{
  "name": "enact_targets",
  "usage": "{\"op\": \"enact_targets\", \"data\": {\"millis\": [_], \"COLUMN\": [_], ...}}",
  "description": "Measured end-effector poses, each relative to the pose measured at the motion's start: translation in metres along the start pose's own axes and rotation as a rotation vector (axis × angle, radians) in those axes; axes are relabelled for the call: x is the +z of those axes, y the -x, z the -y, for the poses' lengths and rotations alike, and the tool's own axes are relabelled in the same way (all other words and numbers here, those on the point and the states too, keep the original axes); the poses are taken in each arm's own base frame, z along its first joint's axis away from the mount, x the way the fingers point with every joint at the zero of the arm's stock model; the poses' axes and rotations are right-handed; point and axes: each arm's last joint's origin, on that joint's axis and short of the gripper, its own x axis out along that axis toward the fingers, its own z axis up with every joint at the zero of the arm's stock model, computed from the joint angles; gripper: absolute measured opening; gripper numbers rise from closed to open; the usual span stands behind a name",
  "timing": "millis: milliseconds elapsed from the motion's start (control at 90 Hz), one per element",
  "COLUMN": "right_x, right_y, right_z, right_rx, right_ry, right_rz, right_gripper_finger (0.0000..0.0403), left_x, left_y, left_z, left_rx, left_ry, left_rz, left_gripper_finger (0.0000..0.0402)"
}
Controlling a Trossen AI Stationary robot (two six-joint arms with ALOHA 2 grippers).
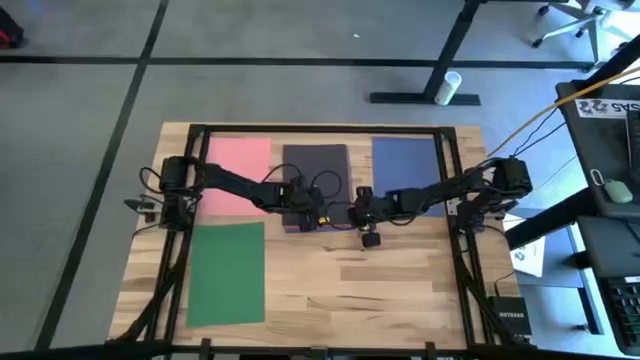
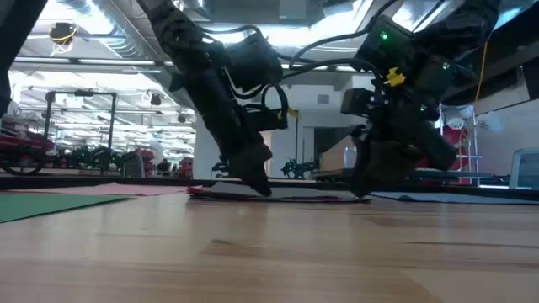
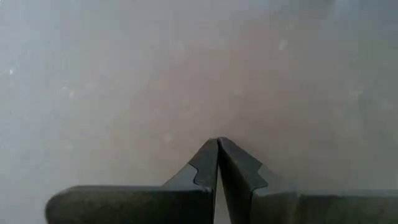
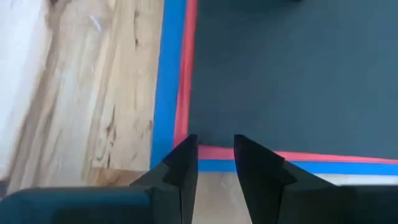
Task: Organize paper
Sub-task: Move the black paper to the bottom right of the table
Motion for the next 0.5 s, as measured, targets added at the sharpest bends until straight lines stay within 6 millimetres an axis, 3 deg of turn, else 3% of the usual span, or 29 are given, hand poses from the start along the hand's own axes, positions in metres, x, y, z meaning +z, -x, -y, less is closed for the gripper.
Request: {"op": "enact_targets", "data": {"millis": [500], "right_x": [0.0012], "right_y": [-0.0002], "right_z": [-0.0004], "right_rx": [0.018], "right_ry": [0.141], "right_rz": [0.017], "right_gripper_finger": [0.0092], "left_x": [-0.0003], "left_y": [-0.0002], "left_z": [0.0002], "left_rx": [-0.002], "left_ry": [0.002], "left_rz": [-0.001], "left_gripper_finger": [0.0]}}
